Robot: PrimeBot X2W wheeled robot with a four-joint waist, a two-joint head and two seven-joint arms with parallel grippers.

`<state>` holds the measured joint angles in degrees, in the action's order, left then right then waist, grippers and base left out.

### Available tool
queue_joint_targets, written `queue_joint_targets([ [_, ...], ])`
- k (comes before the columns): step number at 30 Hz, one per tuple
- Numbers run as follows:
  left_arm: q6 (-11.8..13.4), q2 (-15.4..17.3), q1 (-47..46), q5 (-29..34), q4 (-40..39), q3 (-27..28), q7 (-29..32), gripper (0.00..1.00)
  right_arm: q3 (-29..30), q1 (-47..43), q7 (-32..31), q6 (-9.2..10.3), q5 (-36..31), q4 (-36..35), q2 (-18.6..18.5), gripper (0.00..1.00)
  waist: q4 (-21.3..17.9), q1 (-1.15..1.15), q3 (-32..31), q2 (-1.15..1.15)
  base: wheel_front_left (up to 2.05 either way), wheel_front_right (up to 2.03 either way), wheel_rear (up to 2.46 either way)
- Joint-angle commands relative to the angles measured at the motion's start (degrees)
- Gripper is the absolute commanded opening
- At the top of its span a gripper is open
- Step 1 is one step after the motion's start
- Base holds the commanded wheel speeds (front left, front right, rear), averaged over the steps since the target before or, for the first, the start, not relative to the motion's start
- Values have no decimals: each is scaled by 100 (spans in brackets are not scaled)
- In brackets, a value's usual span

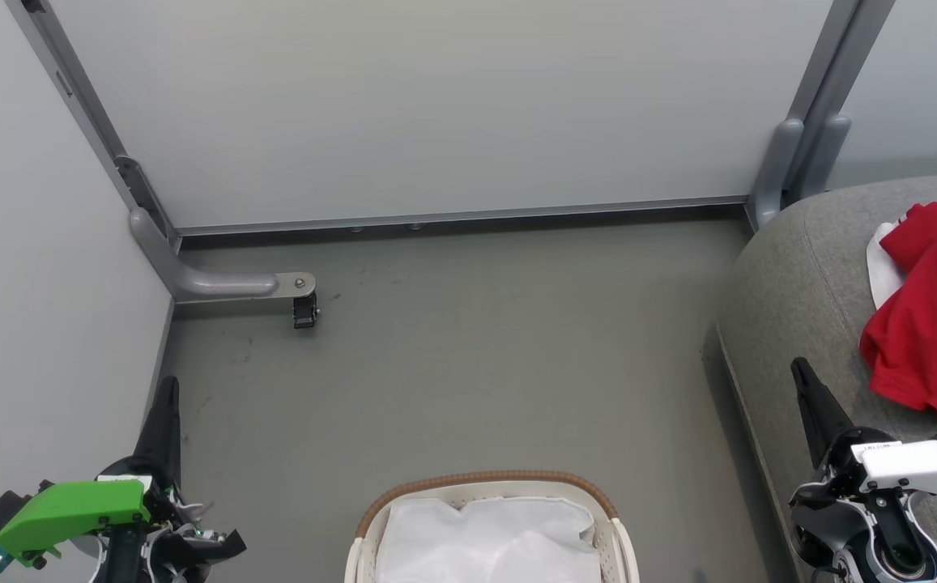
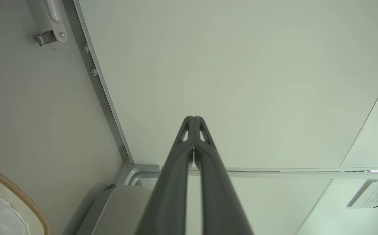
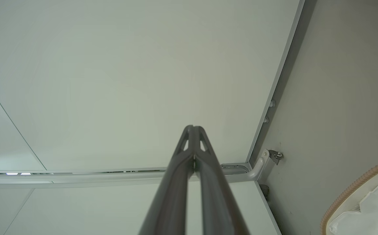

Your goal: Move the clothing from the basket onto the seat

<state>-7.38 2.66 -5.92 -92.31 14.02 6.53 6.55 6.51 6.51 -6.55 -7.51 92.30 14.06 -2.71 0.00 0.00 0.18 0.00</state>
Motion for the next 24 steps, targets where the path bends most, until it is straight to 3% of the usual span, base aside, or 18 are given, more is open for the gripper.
queue_joint_targets([
  [1, -20, 40, -62, -19, -10, 9, 16, 0, 11, -58, -17, 4, 22, -22, -33, 0, 0, 0, 0, 0, 0, 0, 0],
  [24, -21, 40, -62, -20, -11, 9, 16, 0, 10, -59, -17, 4, 22, -21, -33, 0, 0, 0, 0, 0, 0, 0, 0],
])
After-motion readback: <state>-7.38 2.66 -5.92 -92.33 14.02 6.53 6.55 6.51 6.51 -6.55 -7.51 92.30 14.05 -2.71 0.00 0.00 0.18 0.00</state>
